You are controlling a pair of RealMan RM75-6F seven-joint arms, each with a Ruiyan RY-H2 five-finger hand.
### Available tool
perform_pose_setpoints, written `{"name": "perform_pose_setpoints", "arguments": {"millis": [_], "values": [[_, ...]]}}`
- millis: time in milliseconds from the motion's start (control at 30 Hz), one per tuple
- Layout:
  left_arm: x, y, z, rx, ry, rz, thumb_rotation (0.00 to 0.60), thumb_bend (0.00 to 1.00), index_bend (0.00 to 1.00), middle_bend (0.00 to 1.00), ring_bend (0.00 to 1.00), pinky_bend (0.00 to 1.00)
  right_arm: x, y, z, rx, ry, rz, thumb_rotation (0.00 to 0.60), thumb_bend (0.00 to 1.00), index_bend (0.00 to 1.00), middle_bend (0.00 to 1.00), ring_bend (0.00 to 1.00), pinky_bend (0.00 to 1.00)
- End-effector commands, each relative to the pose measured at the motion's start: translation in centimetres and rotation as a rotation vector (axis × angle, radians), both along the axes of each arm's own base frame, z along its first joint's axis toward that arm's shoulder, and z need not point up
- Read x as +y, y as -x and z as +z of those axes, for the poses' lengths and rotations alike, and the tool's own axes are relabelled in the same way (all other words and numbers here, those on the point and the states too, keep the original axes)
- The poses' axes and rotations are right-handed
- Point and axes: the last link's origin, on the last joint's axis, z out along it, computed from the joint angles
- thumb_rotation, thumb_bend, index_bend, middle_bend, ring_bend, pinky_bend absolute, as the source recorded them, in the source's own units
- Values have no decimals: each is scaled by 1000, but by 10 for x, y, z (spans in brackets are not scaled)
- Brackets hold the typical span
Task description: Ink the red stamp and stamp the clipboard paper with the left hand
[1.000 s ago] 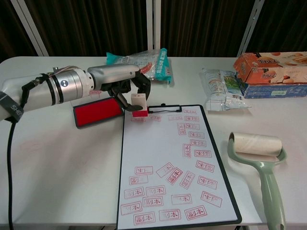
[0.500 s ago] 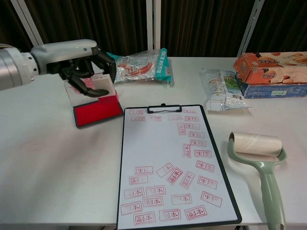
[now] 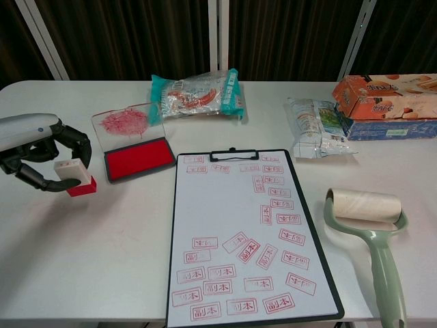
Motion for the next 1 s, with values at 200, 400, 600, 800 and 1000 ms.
{"name": "perform_pose_setpoints", "arguments": {"millis": [200, 400, 600, 800, 1000], "values": [[-1, 16, -7, 26, -1, 17, 600, 441, 657, 676, 1000, 1000, 1, 1, 2, 7, 6, -14, 600, 227, 0, 0, 0, 0], [-3, 34, -6, 64, -7, 40, 600, 441, 657, 676, 1000, 1000, 2, 2, 2, 9, 7, -16, 600, 227, 0, 0, 0, 0], [-7, 45, -7, 62, -9, 64, 600, 441, 643, 663, 1000, 1000, 1, 1, 1, 13, 6, -14, 600, 227, 0, 0, 0, 0], [-7, 46, -6, 50, -9, 62, 600, 434, 569, 608, 1000, 1000, 1, 0, 0, 13, 2, -15, 600, 228, 0, 0, 0, 0], [-7, 46, -5, 43, -10, 44, 600, 418, 483, 543, 1000, 1000, 1, 1, 0, 17, 2, -19, 600, 229, 0, 0, 0, 0]]}}
